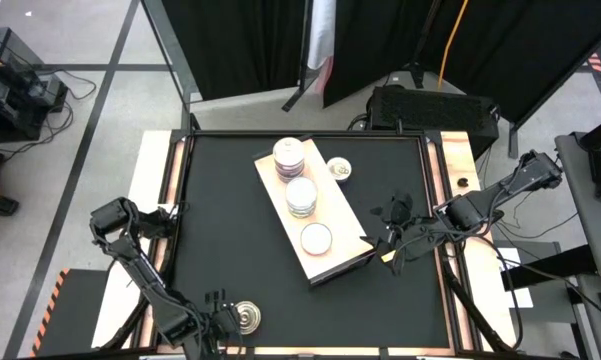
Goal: Stack canned seafood by type on shelf
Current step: Stack the blue pink tuna can on top of the blue pink tuna cans on the shelf
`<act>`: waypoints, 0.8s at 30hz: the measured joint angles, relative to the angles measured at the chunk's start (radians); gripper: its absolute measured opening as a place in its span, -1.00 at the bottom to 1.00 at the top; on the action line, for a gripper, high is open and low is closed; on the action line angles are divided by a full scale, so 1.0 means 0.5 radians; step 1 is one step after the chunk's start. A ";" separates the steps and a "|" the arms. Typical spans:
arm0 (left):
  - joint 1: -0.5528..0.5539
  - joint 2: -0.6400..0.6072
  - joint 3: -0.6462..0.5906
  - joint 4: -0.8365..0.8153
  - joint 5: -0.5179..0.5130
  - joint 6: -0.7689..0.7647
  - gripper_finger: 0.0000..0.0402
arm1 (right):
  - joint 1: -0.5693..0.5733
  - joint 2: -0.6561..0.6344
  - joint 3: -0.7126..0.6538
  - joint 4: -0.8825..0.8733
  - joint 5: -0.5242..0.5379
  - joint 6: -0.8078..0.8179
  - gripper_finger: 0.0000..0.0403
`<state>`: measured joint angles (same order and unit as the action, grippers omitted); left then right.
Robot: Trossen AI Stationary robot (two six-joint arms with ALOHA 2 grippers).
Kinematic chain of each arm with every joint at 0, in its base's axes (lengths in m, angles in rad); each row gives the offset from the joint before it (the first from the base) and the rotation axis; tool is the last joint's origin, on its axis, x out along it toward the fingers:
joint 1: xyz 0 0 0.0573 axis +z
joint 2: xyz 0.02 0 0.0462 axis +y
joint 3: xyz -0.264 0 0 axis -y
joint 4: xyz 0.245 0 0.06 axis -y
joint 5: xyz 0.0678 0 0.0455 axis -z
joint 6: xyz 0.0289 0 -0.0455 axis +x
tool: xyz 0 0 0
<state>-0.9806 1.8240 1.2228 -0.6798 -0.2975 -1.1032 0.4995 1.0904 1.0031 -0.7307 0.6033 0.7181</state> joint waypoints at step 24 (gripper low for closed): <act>-0.025 0.040 -0.005 -0.173 0.004 -0.244 -0.97 | 0.000 0.001 0.000 0.002 -0.006 -0.002 0.78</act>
<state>-0.9930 1.8439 1.2205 -0.7662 -0.2955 -1.2251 0.4996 1.0908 1.0031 -0.7296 0.6003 0.7173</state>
